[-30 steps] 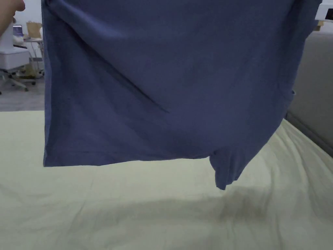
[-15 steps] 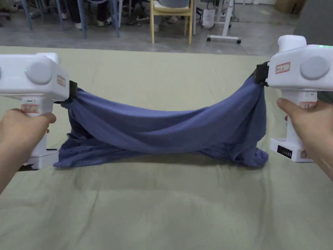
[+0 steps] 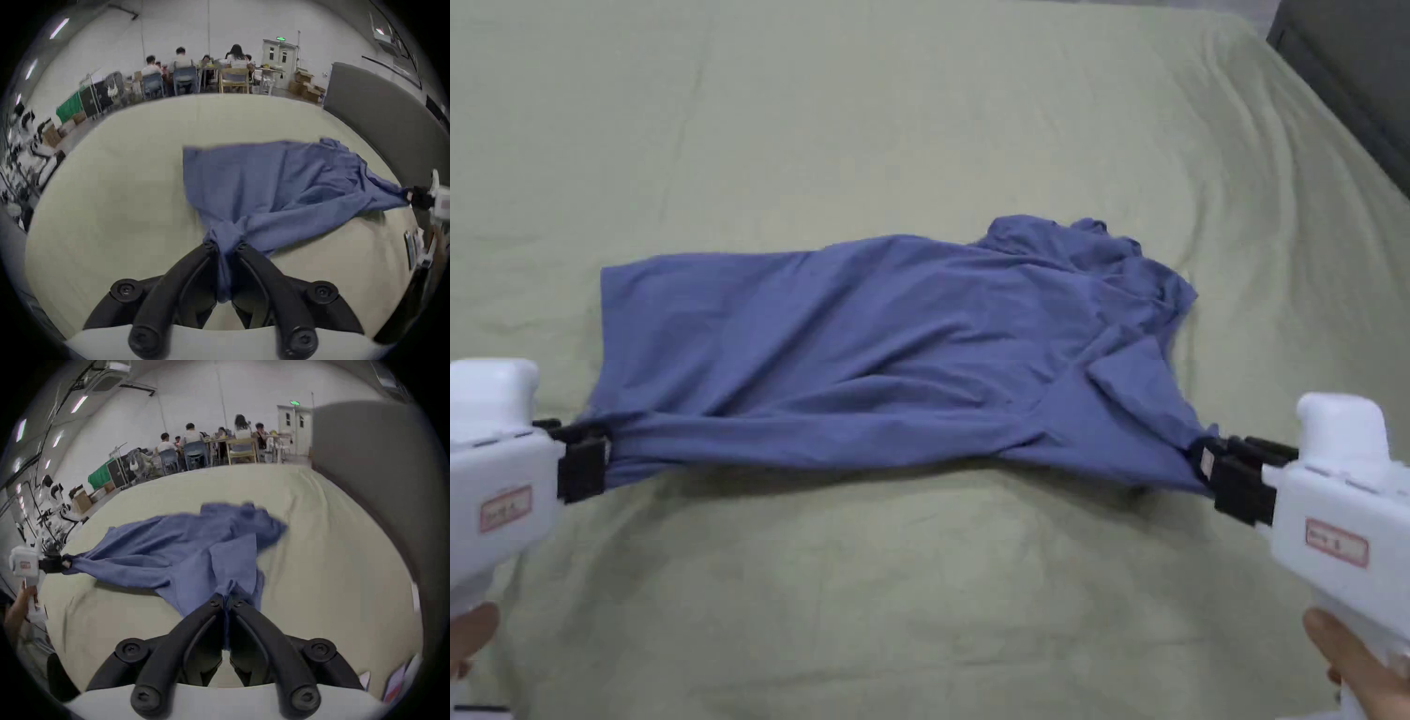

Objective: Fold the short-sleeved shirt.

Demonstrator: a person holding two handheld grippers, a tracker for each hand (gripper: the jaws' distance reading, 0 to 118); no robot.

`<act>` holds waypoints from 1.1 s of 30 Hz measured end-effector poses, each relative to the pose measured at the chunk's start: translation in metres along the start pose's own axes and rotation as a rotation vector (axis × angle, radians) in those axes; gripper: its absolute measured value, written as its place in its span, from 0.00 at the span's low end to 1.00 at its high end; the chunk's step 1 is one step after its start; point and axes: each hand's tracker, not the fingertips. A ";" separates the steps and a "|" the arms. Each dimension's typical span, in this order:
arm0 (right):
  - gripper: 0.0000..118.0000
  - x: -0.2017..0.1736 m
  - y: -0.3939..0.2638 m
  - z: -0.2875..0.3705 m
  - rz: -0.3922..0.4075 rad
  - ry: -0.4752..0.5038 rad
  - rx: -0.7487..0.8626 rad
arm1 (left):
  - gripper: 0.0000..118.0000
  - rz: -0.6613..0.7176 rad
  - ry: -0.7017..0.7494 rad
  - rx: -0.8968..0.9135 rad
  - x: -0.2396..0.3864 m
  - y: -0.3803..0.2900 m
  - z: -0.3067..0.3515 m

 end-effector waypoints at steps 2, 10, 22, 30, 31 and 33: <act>0.04 0.010 -0.031 0.030 -0.017 -0.020 0.014 | 0.06 0.014 0.039 0.017 0.002 -0.026 0.032; 0.04 0.038 -0.086 0.054 -0.117 -0.058 -0.104 | 0.06 -0.052 0.087 -0.221 0.003 -0.090 0.033; 0.83 0.013 -0.054 0.058 0.058 -0.139 -0.197 | 0.75 0.045 0.125 -0.195 -0.009 -0.059 0.061; 0.05 -0.020 -0.038 0.116 0.038 -0.105 -0.113 | 0.05 0.013 0.021 0.019 0.026 -0.069 0.169; 0.02 -0.024 -0.043 0.117 0.033 -0.149 -0.062 | 0.00 0.040 0.149 0.064 0.029 -0.073 0.169; 0.02 -0.028 -0.045 0.109 0.078 -0.095 -0.135 | 0.00 -0.023 0.072 -0.083 0.033 -0.067 0.152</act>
